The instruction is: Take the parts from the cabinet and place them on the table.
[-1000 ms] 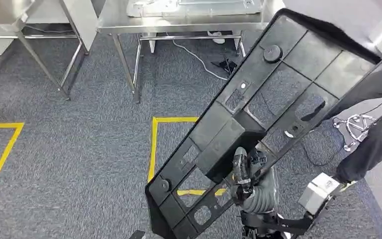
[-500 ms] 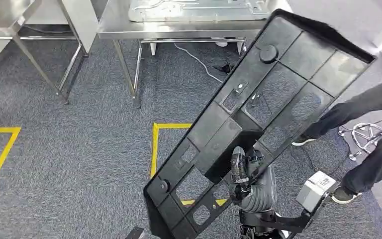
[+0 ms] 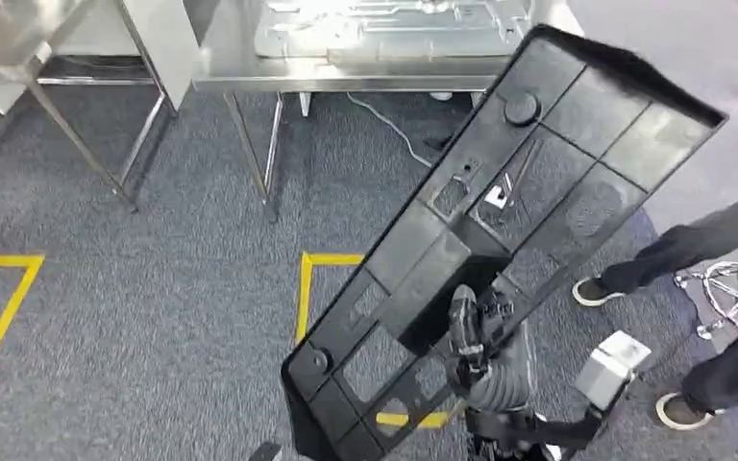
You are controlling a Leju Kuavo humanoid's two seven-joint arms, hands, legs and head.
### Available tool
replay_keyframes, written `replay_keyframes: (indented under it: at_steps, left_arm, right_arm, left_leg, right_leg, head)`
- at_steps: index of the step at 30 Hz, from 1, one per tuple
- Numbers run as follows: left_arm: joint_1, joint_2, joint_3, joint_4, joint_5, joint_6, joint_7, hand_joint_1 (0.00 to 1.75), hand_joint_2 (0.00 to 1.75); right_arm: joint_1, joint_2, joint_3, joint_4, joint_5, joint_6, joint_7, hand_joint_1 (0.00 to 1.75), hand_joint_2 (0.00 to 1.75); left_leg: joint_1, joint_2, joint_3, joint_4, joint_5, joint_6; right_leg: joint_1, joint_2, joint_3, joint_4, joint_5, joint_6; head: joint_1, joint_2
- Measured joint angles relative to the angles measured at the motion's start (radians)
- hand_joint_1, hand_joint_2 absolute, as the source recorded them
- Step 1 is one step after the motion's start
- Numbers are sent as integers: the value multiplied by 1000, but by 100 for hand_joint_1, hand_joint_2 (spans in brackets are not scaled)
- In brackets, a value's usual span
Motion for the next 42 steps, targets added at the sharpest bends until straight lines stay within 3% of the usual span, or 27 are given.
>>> replay_keyframes:
  at_steps: [2, 4, 6, 7, 8, 10, 11, 12, 13, 16, 17, 20, 21, 22, 23, 25, 26, 27, 28, 31, 32, 35, 36, 38, 40, 41, 42]
  left_arm:
    - [0, 0, 0, 0, 0, 0, 0, 0, 175]
    - [-4, 0, 0, 0, -1, 0, 0, 0, 175]
    - [-6, 0, 0, 0, -2, 0, 0, 0, 175]
    - [-7, 0, 0, 0, -2, 0, 0, 0, 175]
    - [-7, 0, 0, 0, -2, 0, 0, 0, 175]
    - [-4, 2, 0, 0, -2, 0, 1, 0, 175]
    - [-2, 2, 0, 0, -1, 0, 1, 0, 175]
    - [-4, 3, 0, 0, -1, 0, 1, 0, 175]
    - [-4, 3, 0, 0, 1, 0, 0, 0, 175]
    - [-5, 2, 0, 0, 2, 0, 0, 0, 175]
    - [-4, 2, 0, 0, 3, 0, 1, 0, 175]
    - [-3, 2, 0, 0, 3, 0, 1, 0, 175]
    - [-2, 2, 0, 0, 3, 0, 1, 0, 175]
    - [-2, 2, 0, 0, 3, 0, 1, 0, 175]
    - [-1, 2, 0, 0, 3, 0, 1, 0, 175]
    - [0, 2, 0, 0, 3, 0, 1, 0, 175]
    - [1, 2, 0, 0, 3, 0, 2, 0, 175]
    - [-3, 2, 0, 0, 4, 0, 2, 0, 175]
    - [-4, 2, 0, 0, 4, 0, 2, 0, 175]
    - [-2, 3, 0, 0, 5, 0, 3, 0, 175]
    - [-3, 3, 0, 0, 4, 0, 3, 0, 175]
    - [-7, 3, 0, 0, 5, 0, 2, 0, 175]
    - [-7, 2, 0, 0, 4, 5, -3, 0, 175]
    - [-5, -11, 0, 0, 3, 42, -7, 0, 175]
    - [-5, -32, 0, 0, 3, 84, -6, 0, 175]
    - [-3, -37, 0, 0, 3, 94, -5, 0, 175]
    - [-4, -40, 0, 0, 3, 98, -5, 0, 175]
  right_arm:
    - [-1, 1, 0, 0, 0, 2, -2, 175, 175]
    - [-2, 2, 0, 0, 0, 4, -1, 175, 175]
    - [-1, 2, 0, 2, -1, 4, -1, 175, 175]
    - [-1, 2, 0, 3, -1, 4, -1, 175, 175]
    - [-1, 2, 0, 3, -2, 4, -1, 175, 175]
    - [-2, 2, 0, 3, -2, 4, 5, 175, 175]
    - [-3, 2, 0, 5, -4, 4, 9, 175, 175]
    - [-6, 1, 0, 5, -5, 4, 11, 175, 175]
    - [-7, 1, 0, 5, -7, 4, 18, 175, 175]
    - [-9, 0, 0, 5, -6, 4, 18, 175, 175]
    - [-13, -1, 0, 5, -6, 4, 17, 175, 175]
    - [-12, -4, 0, 6, -6, 4, 17, 175, 175]
    - [-12, -5, 0, 8, -7, 4, 18, 175, 175]
    - [-12, -6, 0, 9, -8, 4, 18, 175, 175]
    - [-12, -7, 0, 9, -8, 4, 18, 175, 175]
    - [-12, -7, 0, 9, -8, 4, 18, 175, 175]
    - [-12, -8, 0, 11, -8, 3, 17, 175, 175]
    - [-14, -8, 0, 12, -9, 3, 17, 175, 175]
    - [-11, -8, 0, 12, -10, 3, 18, 175, 175]
    - [-14, -7, 0, 12, -10, 3, 17, 175, 175]
    - [-14, -7, 0, 12, -10, 3, 17, 175, 175]
    - [-14, -7, 0, 12, -11, 3, 17, 175, 175]
    - [-13, -7, 0, 13, -11, 3, 17, 175, 175]
    - [-14, -7, 0, 14, -17, 4, 19, 175, 175]
    - [-26, -4, 0, 16, -27, 6, 29, 175, 175]
    - [-32, -1, 0, 19, -29, 6, 35, 175, 175]
    - [-36, 1, 0, 22, -29, 7, 35, 175, 175]
  left_leg:
    - [2, 6, -51, 101, -8, -10]
    - [4, 6, -141, 221, -55, -20]
    - [4, 8, -201, 260, -97, -25]
    - [4, 8, -205, 230, -80, -25]
    - [4, 8, -195, 170, -32, -23]
    - [4, 12, -172, 30, 122, -14]
    - [-8, 13, -182, 44, 109, -8]
    - [-10, 15, -171, 32, 90, 2]
    - [-10, 16, -171, 27, 121, 12]
    - [-2, 15, -135, 4, 111, 30]
    - [-2, 15, -124, 1, 107, 36]
    - [-2, 15, -104, 0, 85, 41]
    - [-2, 13, -95, 0, 76, 40]
    - [-1, 11, -82, 0, 66, 39]
    - [1, 8, -66, 0, 55, 36]
    - [3, 7, -36, -1, 31, 25]
    - [1, 7, -30, -1, 23, 19]
    - [1, 4, -31, -3, 20, 13]
    - [0, 5, -35, -9, 14, 6]
    - [2, 8, -18, 11, 9, -10]
    - [3, 9, -39, 55, -2, -14]
    - [3, 10, -180, 263, -71, -23]
    - [3, 10, -214, 298, -80, -22]
    - [2, 10, -216, 239, -14, -14]
    - [-1, 10, -168, 76, 111, 1]
    - [-7, 12, -152, 38, 128, 10]
    - [-22, 14, -166, 38, 74, 12]
  right_leg:
    - [0, -4, 34, -15, -14, -13]
    - [0, -5, 55, -16, -33, -13]
    - [0, -4, 84, -16, -56, -13]
    - [0, -2, 102, -16, -69, -12]
    - [0, -2, 121, -16, -83, -11]
    - [0, -2, 146, -18, -110, -6]
    - [2, 0, 167, -13, -118, 0]
    - [1, 2, 157, -15, -125, 8]
    - [0, 1, 165, -17, -131, 14]
    - [-1, 0, 168, 16, -134, 24]
    - [0, -1, 143, 63, -141, 29]
    - [-7, -1, 1, 252, -206, 42]
    - [-9, -1, -27, 266, -210, 44]
    - [-12, -1, -37, 244, -188, 47]
    - [-13, -2, -28, 188, -141, 49]
    - [-18, -2, 7, 36, -7, 52]
    - [-14, -2, 1, 33, -26, 50]
    - [-9, -7, 2, 19, -49, 38]
    - [-8, -6, 10, 16, -21, 31]
    - [-12, -4, 37, 3, -31, 11]
    - [-11, -4, 47, 1, -36, 4]
    - [-7, -6, 64, 1, -55, -4]
    - [-5, -5, 73, 1, -62, -5]
    - [-2, -2, 96, 1, -78, -5]
    - [0, -2, 123, 0, -95, -4]
    - [-3, -3, 121, -3, -103, -1]
    - [-1, 1, 130, -4, -103, 5]
  head:
    - [-1, 0]
    - [1, 0]
    - [1, 0]
    - [0, 0]
    - [1, 0]
    - [1, 0]
    - [9, 0]
    - [6, 0]
    - [6, 0]
    - [6, 0]
    - [12, 0]
    - [12, 0]
    - [11, 0]
    - [12, 0]
    - [12, 0]
    - [13, 0]
    - [13, 0]
    - [16, 0]
    - [11, 0]
    - [9, 0]
    - [9, 0]
    - [8, 0]
    - [8, 0]
    - [7, 0]
    - [8, 0]
    - [10, 0]
    - [18, 0]
